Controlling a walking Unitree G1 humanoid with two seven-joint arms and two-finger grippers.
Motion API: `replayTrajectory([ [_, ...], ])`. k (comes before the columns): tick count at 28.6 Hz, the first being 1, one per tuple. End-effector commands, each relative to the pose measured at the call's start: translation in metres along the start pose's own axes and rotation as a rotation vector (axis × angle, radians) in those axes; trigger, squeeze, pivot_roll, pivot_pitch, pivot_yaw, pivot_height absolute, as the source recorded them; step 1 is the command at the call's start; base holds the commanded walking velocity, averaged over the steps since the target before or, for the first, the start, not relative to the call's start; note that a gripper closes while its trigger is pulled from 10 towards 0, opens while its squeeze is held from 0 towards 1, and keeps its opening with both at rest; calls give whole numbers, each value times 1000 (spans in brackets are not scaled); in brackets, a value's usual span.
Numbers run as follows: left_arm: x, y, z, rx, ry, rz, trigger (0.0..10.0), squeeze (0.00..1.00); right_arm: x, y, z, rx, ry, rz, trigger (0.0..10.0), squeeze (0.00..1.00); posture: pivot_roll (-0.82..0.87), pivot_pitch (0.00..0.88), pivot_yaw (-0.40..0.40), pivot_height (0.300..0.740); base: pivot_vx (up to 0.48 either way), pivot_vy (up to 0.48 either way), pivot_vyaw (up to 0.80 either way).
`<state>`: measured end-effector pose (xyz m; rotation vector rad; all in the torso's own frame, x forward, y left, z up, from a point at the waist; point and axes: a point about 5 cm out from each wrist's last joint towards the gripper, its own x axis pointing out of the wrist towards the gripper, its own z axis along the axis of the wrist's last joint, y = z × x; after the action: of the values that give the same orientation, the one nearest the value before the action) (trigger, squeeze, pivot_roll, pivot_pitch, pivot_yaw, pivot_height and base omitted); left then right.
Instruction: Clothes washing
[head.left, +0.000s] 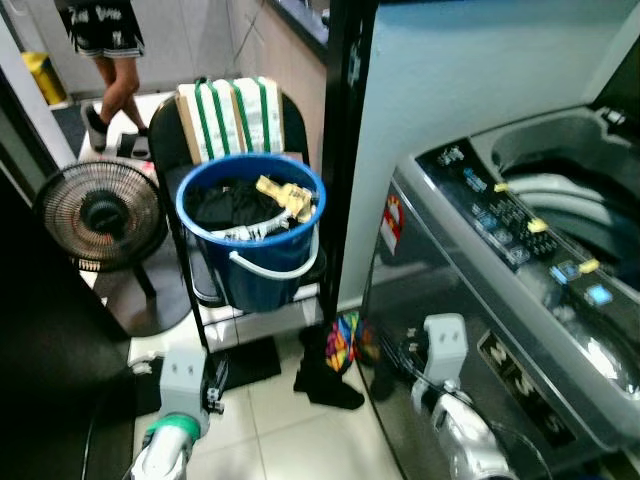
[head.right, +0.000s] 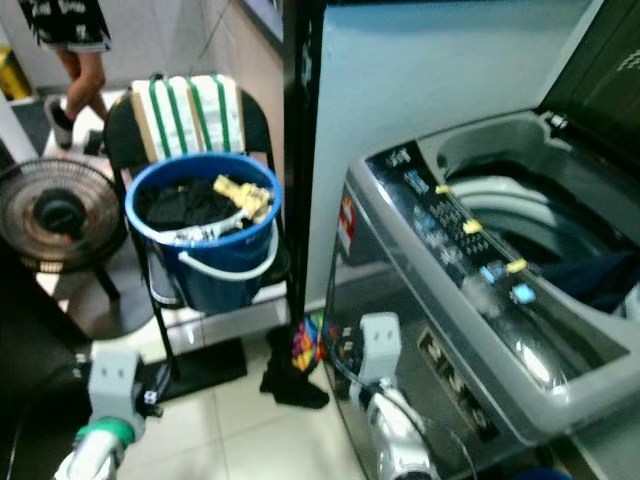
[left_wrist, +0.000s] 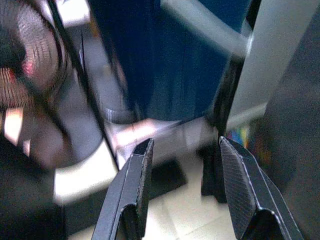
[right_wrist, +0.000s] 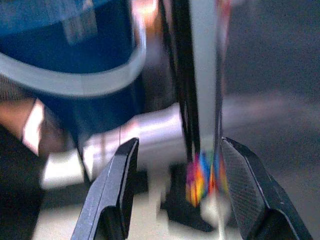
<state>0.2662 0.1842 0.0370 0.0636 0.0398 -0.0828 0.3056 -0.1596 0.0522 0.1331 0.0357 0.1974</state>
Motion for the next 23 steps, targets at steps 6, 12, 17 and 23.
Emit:
replayTrajectory([
  [6,6,-1,22,-35,-70,-3,10000,0,5,20,29,26,-154,37,10000,0,90,0,51,740,0,0,0],
  [12,3,-7,39,-49,-106,-12,10000,0,4,31,39,29,-192,100,10000,0,93,0,52,740,0,0,0],
  [17,2,-8,42,-61,-96,-10,10000,0,0,31,38,-8,-182,118,10000,0,92,0,54,740,0,0,773],
  [23,0,-8,46,-64,-84,-8,10000,0,-3,30,40,-7,-172,118,10000,0,91,0,53,740,0,0,800],
])
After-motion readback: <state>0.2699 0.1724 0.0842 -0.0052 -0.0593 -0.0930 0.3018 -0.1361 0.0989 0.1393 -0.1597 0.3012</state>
